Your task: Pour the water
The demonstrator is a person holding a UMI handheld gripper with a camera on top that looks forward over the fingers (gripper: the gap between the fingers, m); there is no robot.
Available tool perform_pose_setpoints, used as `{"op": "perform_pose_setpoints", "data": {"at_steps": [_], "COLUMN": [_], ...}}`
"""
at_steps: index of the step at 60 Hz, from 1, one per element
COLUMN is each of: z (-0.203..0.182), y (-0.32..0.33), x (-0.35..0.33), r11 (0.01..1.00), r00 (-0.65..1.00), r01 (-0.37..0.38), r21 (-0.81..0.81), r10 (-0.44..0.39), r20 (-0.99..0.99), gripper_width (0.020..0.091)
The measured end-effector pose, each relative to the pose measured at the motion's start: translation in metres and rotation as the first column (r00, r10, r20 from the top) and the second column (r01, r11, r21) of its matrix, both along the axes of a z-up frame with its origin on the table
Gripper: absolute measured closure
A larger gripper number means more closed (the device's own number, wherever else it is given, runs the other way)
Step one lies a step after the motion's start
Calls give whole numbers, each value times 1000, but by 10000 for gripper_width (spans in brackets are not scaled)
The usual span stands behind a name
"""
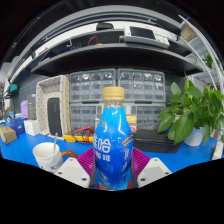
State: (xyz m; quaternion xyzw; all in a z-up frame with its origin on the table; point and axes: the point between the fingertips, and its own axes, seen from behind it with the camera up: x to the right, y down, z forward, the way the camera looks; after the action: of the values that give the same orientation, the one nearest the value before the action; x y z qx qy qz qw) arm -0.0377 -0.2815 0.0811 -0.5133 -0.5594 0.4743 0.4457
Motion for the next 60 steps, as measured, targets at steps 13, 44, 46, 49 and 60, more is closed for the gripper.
{"op": "perform_pose_setpoints", "data": {"at_steps": [13, 44, 46, 49, 60], "z": [-2, -10, -9, -4, 16], "y": [5, -39, -43, -48, -59], "x": [19, 147, 151, 154, 162], "r11": [999, 995, 995, 995, 998], "r00": [998, 981, 980, 983, 990], "r01": [30, 92, 92, 85, 52], "r21": [-37, -49, -46, -45, -27], "r10": [-28, -82, -82, -77, -48], "r20": [53, 176, 179, 166, 129], "gripper_width": [266, 272, 271, 271, 270]}}
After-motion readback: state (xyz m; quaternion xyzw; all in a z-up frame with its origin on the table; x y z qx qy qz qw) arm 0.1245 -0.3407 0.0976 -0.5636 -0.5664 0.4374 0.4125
